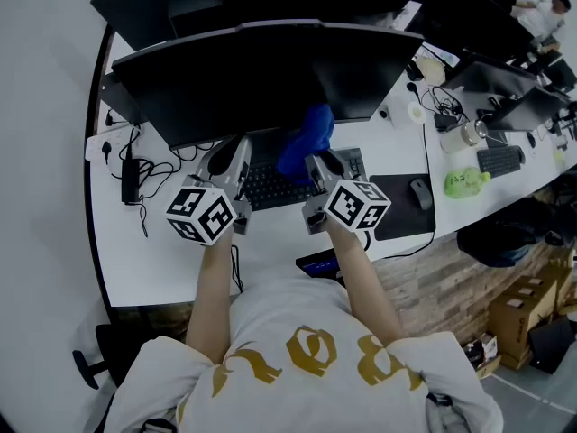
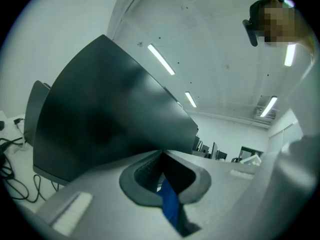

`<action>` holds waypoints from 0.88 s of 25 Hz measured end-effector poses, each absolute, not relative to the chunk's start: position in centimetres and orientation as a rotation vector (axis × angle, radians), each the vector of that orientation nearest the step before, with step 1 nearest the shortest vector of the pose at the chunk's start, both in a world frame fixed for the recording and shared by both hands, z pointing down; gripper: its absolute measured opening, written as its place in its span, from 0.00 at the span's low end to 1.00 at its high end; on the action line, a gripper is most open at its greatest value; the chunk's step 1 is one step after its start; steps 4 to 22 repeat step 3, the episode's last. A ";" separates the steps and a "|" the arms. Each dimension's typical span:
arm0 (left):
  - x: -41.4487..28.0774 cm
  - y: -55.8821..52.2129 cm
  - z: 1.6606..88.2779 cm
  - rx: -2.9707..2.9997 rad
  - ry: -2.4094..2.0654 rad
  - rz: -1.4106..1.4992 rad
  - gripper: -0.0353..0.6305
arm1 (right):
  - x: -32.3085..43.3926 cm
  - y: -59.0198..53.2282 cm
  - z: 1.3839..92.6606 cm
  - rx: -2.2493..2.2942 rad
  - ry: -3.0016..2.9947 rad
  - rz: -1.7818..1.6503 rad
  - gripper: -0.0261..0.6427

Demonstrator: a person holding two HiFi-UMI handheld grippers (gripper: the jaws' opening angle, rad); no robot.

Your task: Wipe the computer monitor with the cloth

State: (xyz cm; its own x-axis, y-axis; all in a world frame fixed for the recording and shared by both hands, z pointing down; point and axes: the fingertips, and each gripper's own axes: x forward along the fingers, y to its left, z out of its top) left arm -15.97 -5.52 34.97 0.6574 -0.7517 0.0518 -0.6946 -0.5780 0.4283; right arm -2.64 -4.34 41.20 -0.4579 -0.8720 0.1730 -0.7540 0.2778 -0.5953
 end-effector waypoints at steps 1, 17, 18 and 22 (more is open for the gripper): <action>-15.9 -5.5 35.0 2.461 -1.134 -0.189 0.05 | -2.6 -4.3 41.2 -1.520 2.355 -0.933 0.13; -15.9 -5.4 35.1 2.458 -1.133 -0.189 0.05 | -2.6 -4.2 41.3 -1.521 2.357 -0.931 0.13; -15.9 -5.4 35.1 2.458 -1.133 -0.189 0.05 | -2.6 -4.2 41.3 -1.521 2.357 -0.931 0.13; -15.9 -5.4 35.1 2.458 -1.133 -0.189 0.05 | -2.6 -4.2 41.3 -1.521 2.357 -0.931 0.13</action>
